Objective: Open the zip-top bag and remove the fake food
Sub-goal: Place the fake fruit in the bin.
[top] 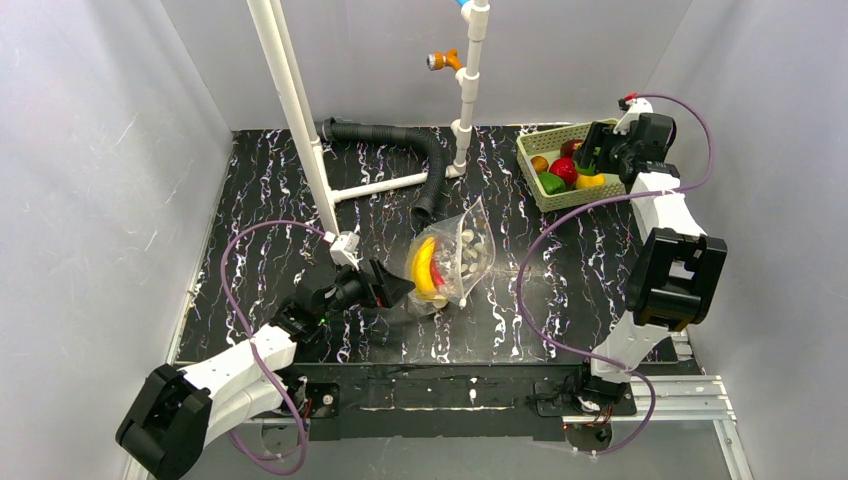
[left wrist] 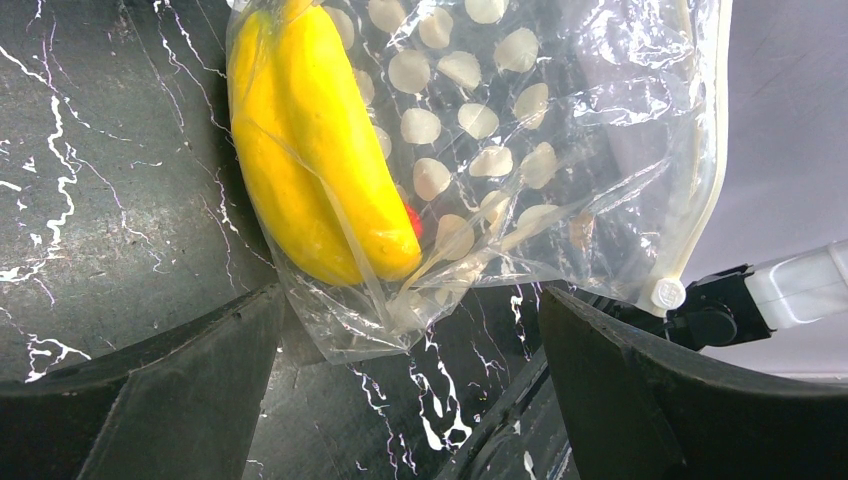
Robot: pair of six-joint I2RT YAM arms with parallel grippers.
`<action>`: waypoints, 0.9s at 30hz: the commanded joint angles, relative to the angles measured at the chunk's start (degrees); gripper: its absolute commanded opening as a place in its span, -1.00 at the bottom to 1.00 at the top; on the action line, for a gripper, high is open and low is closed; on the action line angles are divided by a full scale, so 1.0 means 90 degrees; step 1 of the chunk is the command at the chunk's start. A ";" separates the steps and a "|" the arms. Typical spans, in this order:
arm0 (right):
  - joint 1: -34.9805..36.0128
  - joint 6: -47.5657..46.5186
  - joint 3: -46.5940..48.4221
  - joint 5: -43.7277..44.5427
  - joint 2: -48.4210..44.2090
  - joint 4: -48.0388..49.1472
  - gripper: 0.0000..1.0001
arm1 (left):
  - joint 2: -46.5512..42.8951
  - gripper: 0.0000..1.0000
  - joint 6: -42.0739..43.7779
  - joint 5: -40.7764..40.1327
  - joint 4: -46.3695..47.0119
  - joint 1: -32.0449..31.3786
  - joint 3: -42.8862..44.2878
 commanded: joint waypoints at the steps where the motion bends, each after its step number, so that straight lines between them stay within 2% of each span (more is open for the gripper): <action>1: -0.0048 0.0263 0.0586 0.0582 0.0253 0.0213 -0.14 | -0.0074 0.97 0.0151 0.0007 -0.0097 0.0054 0.0207; 13: -0.0096 0.0394 0.1201 0.0812 0.0893 -0.0039 -0.05 | -0.0153 0.97 0.0143 0.0006 -0.0146 0.0067 0.0204; 19: -0.0114 0.0523 0.1532 0.1034 0.1272 -0.0132 0.12 | -0.0314 0.97 0.0128 -0.0038 -0.0258 0.0084 0.0154; 27: -0.0141 0.0665 0.2130 0.1291 0.1868 -0.0443 0.24 | -0.0597 0.97 0.0086 -0.0169 -0.0420 0.0084 0.0033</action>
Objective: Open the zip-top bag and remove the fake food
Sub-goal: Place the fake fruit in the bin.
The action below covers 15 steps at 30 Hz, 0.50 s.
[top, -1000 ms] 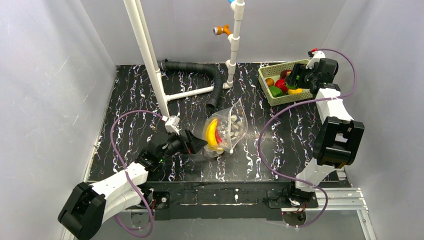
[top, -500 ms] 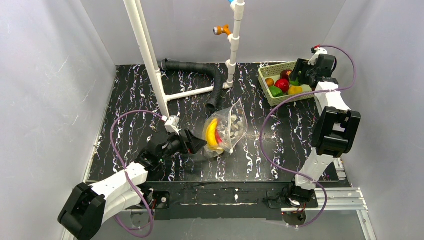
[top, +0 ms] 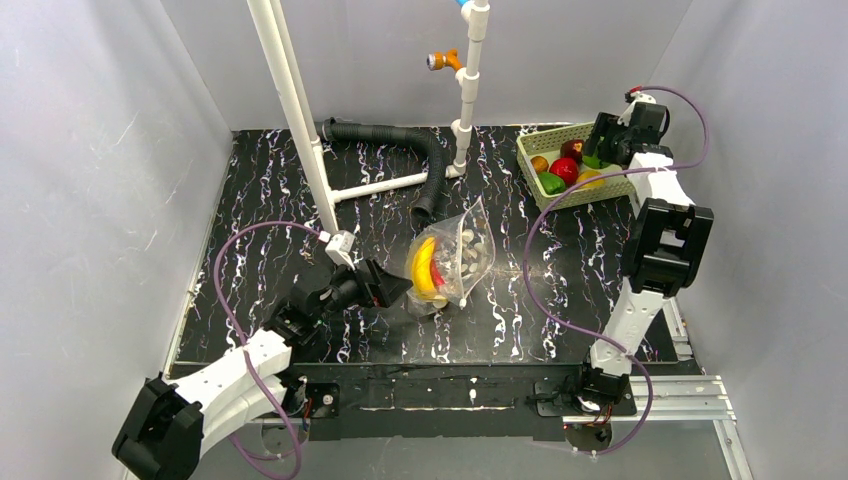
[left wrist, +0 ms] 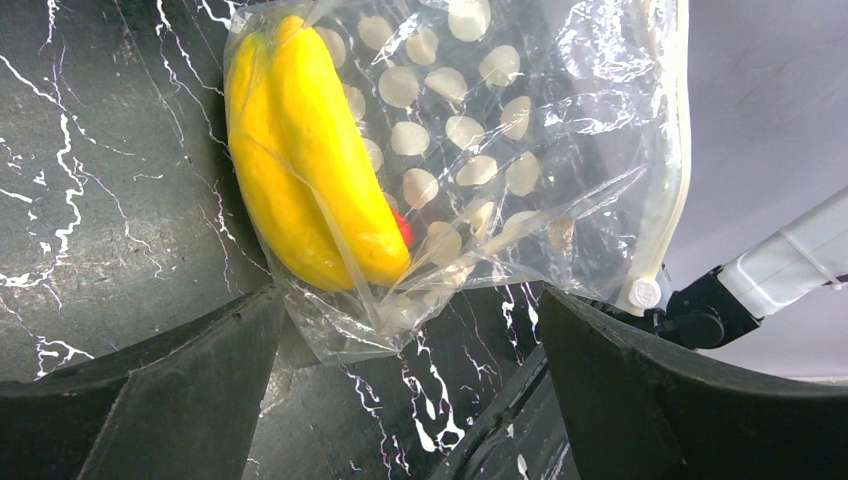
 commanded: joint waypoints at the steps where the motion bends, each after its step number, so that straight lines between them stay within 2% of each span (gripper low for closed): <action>1: -0.0060 0.0140 0.0419 0.0254 0.0179 -0.0112 0.27 | -0.0125 0.97 0.0080 -0.0142 -0.0145 0.0045 0.0027; 9: -0.0072 0.0126 0.0592 0.0262 0.0390 -0.0193 0.44 | 0.0139 0.97 0.0039 -0.0051 -0.0026 0.0046 0.0114; 15: -0.0086 0.0052 0.0703 0.0325 0.0488 -0.0231 0.73 | -0.0044 0.97 0.0070 -0.0133 -0.0173 0.0053 0.0080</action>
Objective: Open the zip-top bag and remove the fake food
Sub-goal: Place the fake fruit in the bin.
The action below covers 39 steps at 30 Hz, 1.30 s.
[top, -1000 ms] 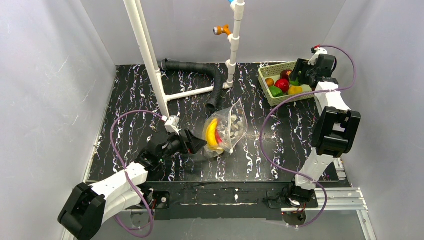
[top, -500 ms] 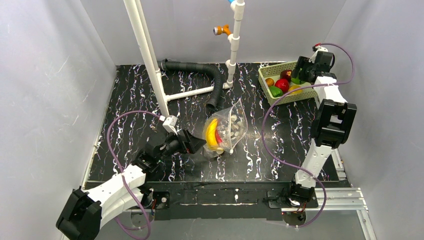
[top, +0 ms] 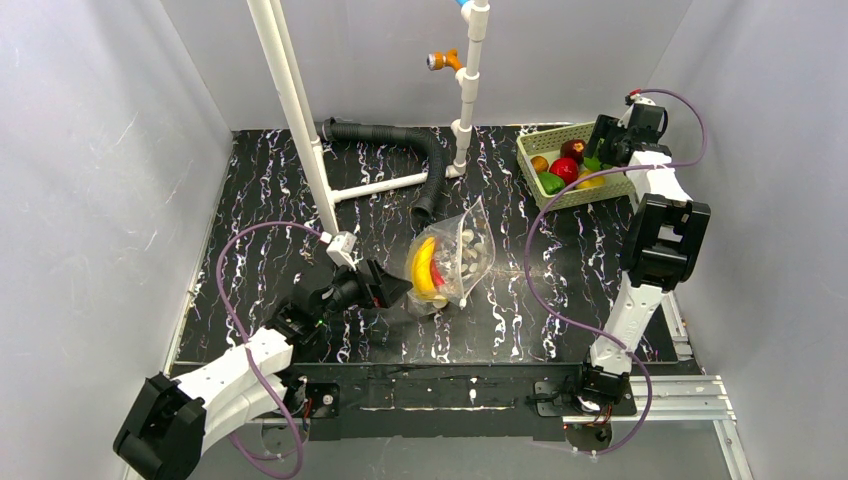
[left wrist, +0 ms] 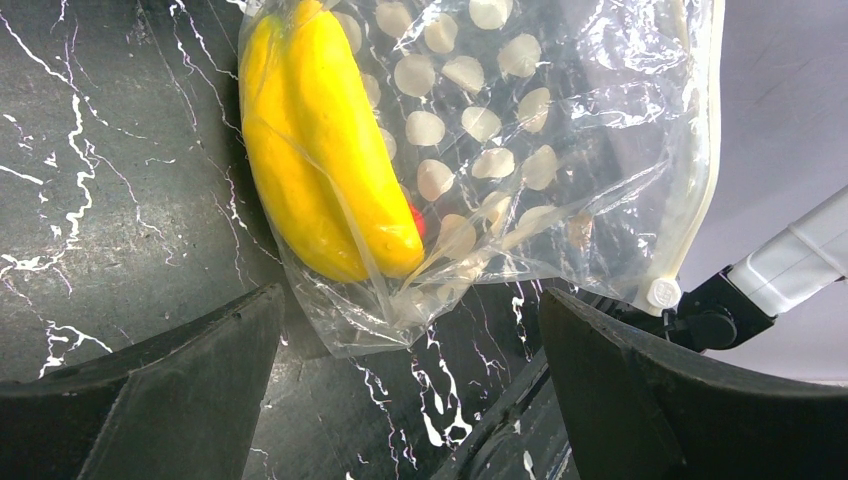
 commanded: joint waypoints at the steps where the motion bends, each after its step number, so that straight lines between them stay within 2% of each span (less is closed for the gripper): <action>1: -0.0047 -0.0034 0.0339 0.0100 0.0012 0.0001 0.78 | -0.0179 0.97 0.0068 -0.0105 -0.0068 0.0050 0.0076; 7: -0.0072 -0.0046 0.0291 0.0078 -0.0077 0.0041 0.97 | -0.0093 0.97 0.0029 -0.0033 0.0025 0.0047 0.0090; 20: -0.0086 0.0107 -0.0135 -0.0308 -0.0496 0.0234 0.97 | -0.0110 0.97 -0.0042 -0.0019 0.0156 0.0060 0.0039; 32: 0.0082 0.0312 -0.2170 -0.2176 -0.2241 0.0806 0.97 | -0.0005 0.96 -0.0326 0.0119 0.0408 0.0099 -0.0013; 39: 0.0347 0.0023 -0.3214 -0.3451 -0.3315 0.0682 0.97 | 0.0089 0.97 -0.0492 0.0177 0.0642 0.0099 -0.0061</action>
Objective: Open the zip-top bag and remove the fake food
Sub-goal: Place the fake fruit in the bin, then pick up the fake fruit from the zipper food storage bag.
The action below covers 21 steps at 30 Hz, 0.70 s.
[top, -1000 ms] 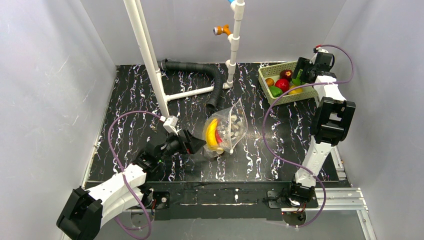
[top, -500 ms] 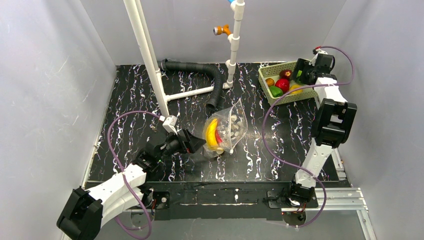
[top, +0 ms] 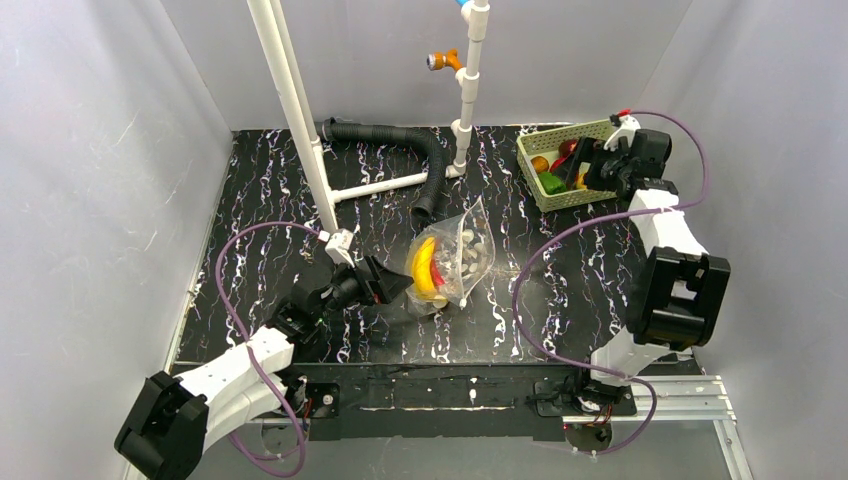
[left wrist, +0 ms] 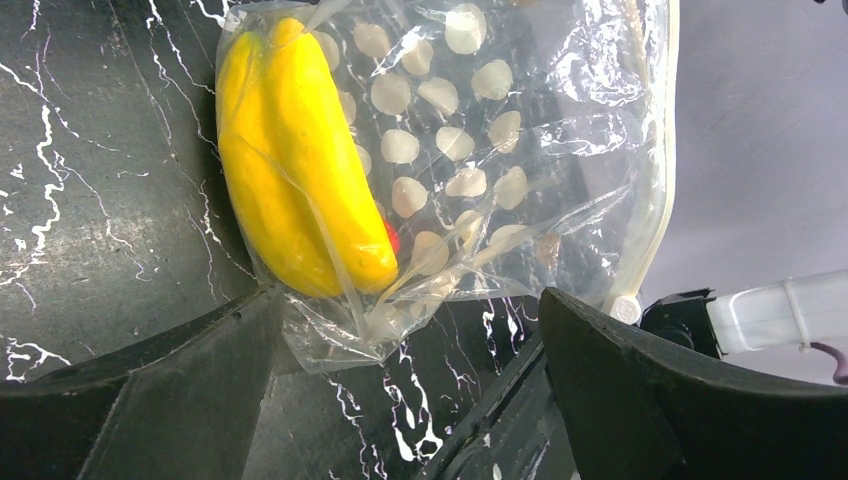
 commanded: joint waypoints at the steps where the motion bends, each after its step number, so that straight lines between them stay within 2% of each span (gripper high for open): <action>1: 0.0230 -0.0327 -0.0483 -0.1285 -0.0744 0.0054 0.97 | 0.0034 0.97 -0.0125 0.0112 0.0312 0.0043 -0.0057; 10: 0.0692 -0.2301 -0.0748 -0.3179 -0.2050 -0.1331 0.97 | 0.0096 0.97 -0.0317 0.0193 0.0591 0.0044 -0.0154; 15: 0.0918 -0.3096 -0.0568 -0.4209 -0.2190 -0.2154 0.97 | 0.0122 0.97 -0.0390 0.0231 0.0703 0.0043 -0.0183; 17: 0.0994 -0.3363 -0.0391 -0.4398 -0.2107 -0.2570 0.97 | 0.0133 0.97 -0.0421 0.0251 0.0727 0.0048 -0.0189; 21: 0.1426 -0.3823 -0.0233 -0.4038 -0.2174 -0.3100 0.97 | 0.0125 0.97 -0.0457 0.0262 0.0718 0.0043 -0.0184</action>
